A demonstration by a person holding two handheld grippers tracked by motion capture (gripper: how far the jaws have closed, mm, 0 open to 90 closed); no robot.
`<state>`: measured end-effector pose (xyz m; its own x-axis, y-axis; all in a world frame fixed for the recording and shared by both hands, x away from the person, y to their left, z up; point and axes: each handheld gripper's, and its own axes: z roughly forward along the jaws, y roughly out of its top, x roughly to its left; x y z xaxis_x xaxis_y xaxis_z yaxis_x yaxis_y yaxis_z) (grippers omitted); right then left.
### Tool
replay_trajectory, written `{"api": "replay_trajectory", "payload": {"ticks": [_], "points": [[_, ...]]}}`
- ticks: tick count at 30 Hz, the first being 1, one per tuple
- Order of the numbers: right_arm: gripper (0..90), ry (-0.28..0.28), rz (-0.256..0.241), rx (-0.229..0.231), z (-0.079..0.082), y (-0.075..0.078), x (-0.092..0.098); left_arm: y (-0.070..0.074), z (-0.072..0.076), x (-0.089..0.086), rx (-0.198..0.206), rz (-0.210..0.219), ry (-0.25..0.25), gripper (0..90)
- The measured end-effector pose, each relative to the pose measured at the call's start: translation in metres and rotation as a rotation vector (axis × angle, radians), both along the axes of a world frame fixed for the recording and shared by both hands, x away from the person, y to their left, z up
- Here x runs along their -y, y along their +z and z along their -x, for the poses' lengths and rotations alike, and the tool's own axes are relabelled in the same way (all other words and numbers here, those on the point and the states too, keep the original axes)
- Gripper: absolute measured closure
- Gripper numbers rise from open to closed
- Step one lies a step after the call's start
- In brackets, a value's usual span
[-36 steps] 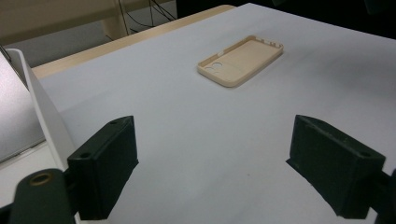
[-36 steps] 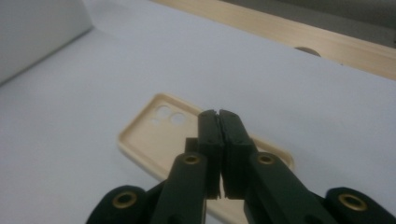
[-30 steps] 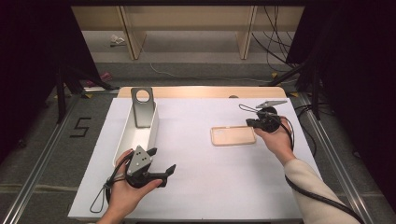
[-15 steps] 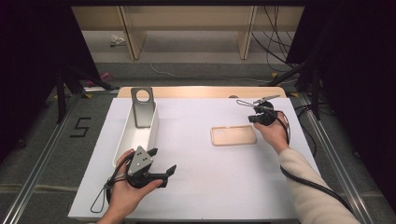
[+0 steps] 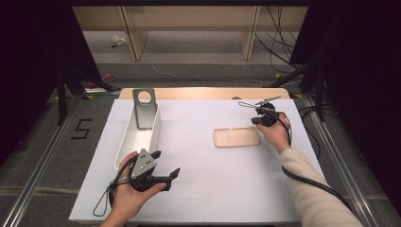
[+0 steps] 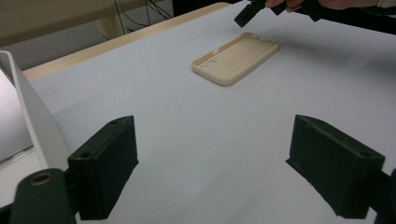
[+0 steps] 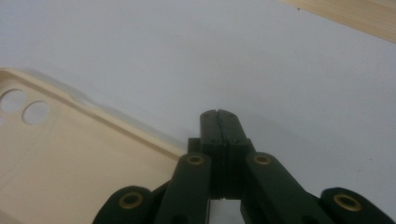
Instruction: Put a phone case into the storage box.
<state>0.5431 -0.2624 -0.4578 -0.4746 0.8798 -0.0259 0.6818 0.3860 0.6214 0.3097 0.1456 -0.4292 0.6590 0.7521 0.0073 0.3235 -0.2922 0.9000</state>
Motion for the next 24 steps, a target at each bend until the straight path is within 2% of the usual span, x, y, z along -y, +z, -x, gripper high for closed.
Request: {"api": "replay_trajectory", "payload": {"ticks": [9,17,20,24], "points": [[90.0,-0.006,0.027,-0.035,-0.007,-0.013,-0.002,0.000,-0.001,-0.001,0.000,-0.001,0.004,14.7],[90.0,0.003,0.030,-0.069,-0.007,-0.013,0.000,-0.001,-0.001,-0.001,-0.001,-0.004,0.004,14.7],[90.0,0.012,0.041,-0.087,-0.005,-0.012,0.001,-0.001,-0.001,-0.001,-0.002,-0.004,0.004,14.7],[90.0,0.061,0.059,-0.120,0.000,-0.009,0.003,0.000,-0.001,-0.001,0.000,-0.002,0.002,14.7]]}}
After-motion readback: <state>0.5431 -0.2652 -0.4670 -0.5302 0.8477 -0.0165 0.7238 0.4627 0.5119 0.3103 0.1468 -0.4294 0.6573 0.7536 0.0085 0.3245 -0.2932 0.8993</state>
